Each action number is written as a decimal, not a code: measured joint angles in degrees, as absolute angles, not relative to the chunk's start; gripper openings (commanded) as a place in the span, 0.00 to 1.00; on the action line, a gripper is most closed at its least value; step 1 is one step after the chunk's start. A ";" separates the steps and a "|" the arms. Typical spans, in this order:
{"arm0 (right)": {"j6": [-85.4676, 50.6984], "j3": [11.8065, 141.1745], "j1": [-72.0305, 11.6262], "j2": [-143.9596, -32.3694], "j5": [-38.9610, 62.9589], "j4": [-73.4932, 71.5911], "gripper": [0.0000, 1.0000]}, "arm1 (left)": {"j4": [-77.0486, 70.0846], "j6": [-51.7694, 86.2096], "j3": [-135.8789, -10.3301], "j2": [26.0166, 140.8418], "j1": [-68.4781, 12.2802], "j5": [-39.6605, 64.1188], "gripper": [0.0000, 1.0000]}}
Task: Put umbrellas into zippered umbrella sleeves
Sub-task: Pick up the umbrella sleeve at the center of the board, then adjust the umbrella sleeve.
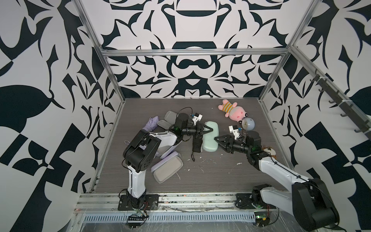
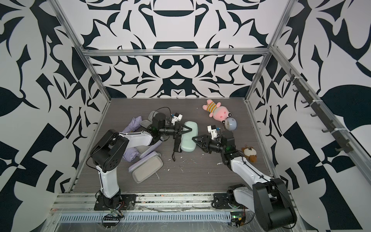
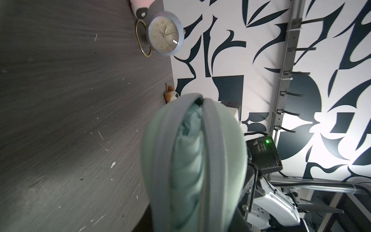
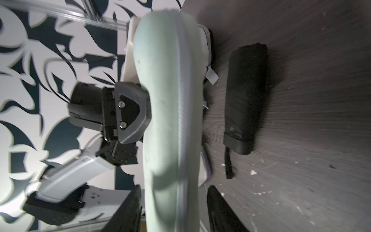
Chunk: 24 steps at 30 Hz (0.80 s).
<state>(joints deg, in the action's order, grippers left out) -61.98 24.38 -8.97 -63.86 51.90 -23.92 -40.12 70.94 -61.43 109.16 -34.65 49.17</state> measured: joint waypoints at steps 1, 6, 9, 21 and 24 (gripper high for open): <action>-60.84 25.34 -7.20 -63.29 52.07 -22.52 0.67 | -40.10 70.13 -61.43 108.44 -33.65 49.87 0.10; -56.73 34.06 -5.54 -67.35 52.29 -19.64 0.72 | -38.44 64.38 -62.30 105.38 -31.48 53.15 0.10; -55.72 38.19 -8.01 -71.46 52.42 -20.88 0.73 | -36.42 61.54 -64.14 104.95 -32.69 55.35 0.09; -54.43 43.38 -13.50 -79.24 53.41 -26.70 0.26 | -31.00 58.48 -65.60 104.68 -34.81 60.42 0.15; -56.31 43.29 -13.47 -80.64 53.34 -31.48 0.10 | -29.91 58.35 -66.59 104.68 -34.13 60.38 0.46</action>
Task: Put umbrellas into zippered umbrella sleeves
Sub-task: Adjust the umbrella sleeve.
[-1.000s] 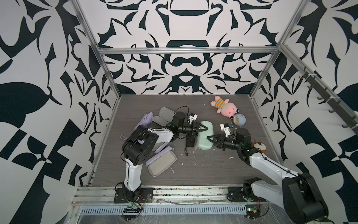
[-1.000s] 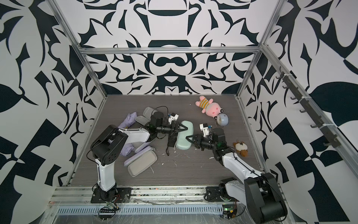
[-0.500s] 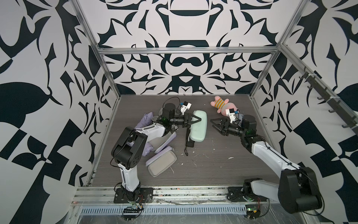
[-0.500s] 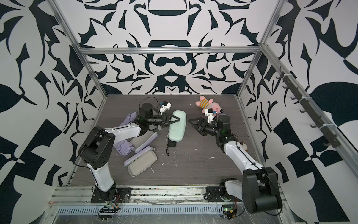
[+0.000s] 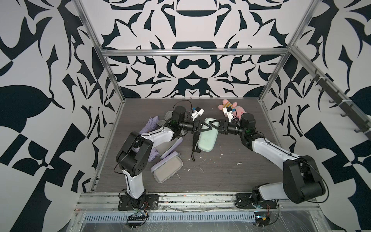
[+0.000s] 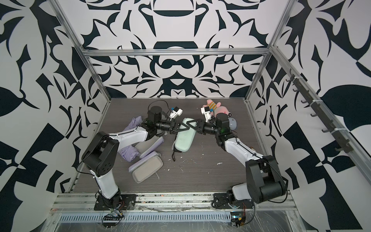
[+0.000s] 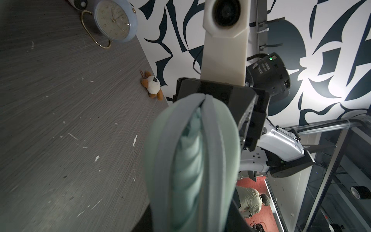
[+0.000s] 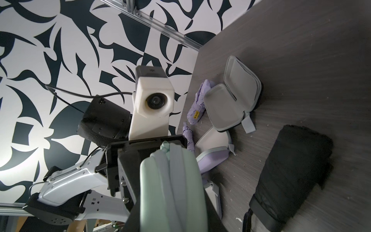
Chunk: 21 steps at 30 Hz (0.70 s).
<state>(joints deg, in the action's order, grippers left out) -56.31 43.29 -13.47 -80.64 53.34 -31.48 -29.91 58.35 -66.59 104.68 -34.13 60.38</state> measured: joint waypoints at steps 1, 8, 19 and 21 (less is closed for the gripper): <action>-57.34 43.11 -13.47 -80.90 53.04 -33.30 0.06 | -29.89 58.48 -66.67 104.60 -33.89 60.20 0.56; -62.67 39.88 -13.87 -80.86 46.13 -44.51 0.00 | -38.72 62.83 -56.64 96.36 -31.97 54.41 0.81; -67.59 35.40 -14.39 -81.47 30.87 -54.43 0.00 | -66.74 79.09 -43.31 101.30 -34.59 42.30 0.68; -67.68 35.18 -15.51 -81.60 29.19 -55.13 0.00 | -68.79 80.09 -44.16 102.32 -34.96 40.69 0.61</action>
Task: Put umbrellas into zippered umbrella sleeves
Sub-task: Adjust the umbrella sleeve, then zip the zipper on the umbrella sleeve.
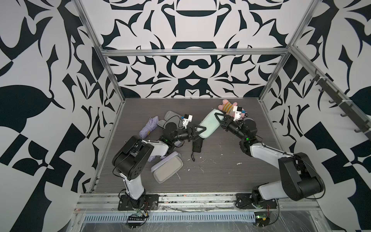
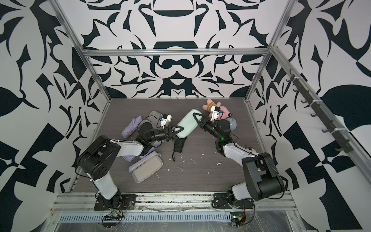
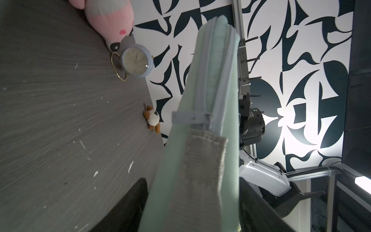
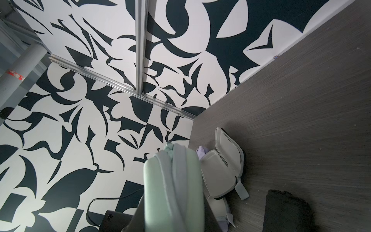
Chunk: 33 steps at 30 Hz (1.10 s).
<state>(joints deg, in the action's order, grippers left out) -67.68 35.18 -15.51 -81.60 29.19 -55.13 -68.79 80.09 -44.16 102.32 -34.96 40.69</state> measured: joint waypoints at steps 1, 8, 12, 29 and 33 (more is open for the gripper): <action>-67.75 34.96 -16.23 -81.60 28.27 -55.46 0.00 | -69.65 80.36 -44.62 102.59 -35.09 39.77 0.56; -71.57 33.69 -17.28 -81.58 25.17 -58.15 0.50 | -71.26 76.93 -44.80 102.37 -35.14 37.43 0.10; -70.08 33.12 -14.31 -80.12 27.46 -52.07 0.60 | -57.08 65.19 -45.12 97.84 -32.93 37.78 0.00; -17.50 52.40 -33.80 -59.96 12.86 15.81 0.41 | -3.84 -24.51 -49.06 78.08 -40.88 7.07 0.00; -12.62 52.45 -39.62 -60.23 7.97 18.15 0.45 | 0.40 -31.86 -49.04 77.95 -44.03 5.58 0.00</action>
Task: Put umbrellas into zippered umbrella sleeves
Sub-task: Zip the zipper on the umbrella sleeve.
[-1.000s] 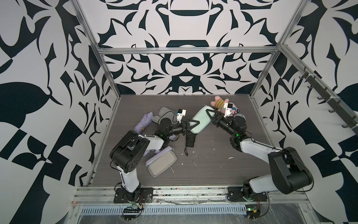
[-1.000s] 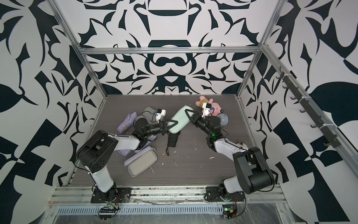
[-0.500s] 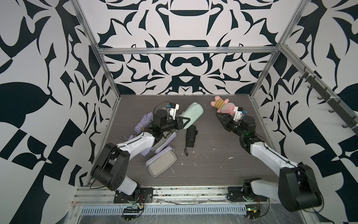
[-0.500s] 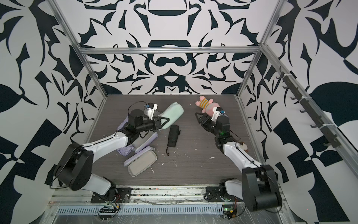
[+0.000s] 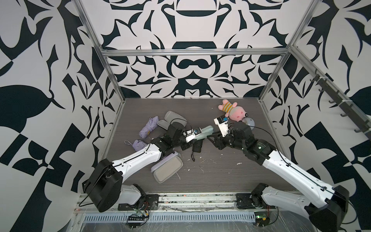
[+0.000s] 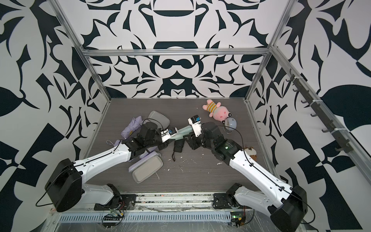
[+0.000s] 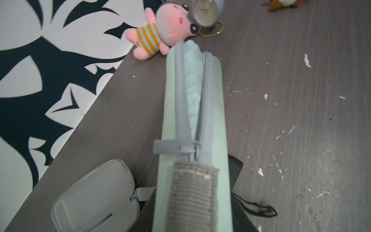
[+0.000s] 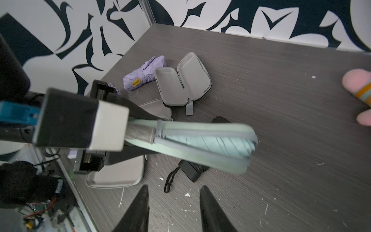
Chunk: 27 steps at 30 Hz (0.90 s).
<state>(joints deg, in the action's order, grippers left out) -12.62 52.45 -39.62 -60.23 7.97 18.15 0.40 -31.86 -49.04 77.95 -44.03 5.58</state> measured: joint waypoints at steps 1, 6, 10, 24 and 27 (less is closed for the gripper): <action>-12.08 52.45 -40.49 -60.47 7.27 17.96 0.46 | 1.19 -32.84 -49.04 77.89 -44.58 5.56 0.00; -12.43 51.96 -42.59 -63.07 6.24 15.25 0.47 | 2.83 -34.87 -49.06 77.08 -45.45 4.99 0.00; -14.98 50.89 -42.59 -65.12 6.39 11.99 0.46 | 2.85 -34.94 -49.10 76.64 -45.45 4.36 0.00; -20.56 48.56 -42.52 -69.84 5.98 3.51 0.34 | 6.04 -34.72 -49.82 76.62 -45.87 4.29 0.00; -20.67 48.58 -42.52 -70.96 6.20 2.35 0.35 | 7.33 -34.74 -50.13 76.66 -45.87 4.21 0.00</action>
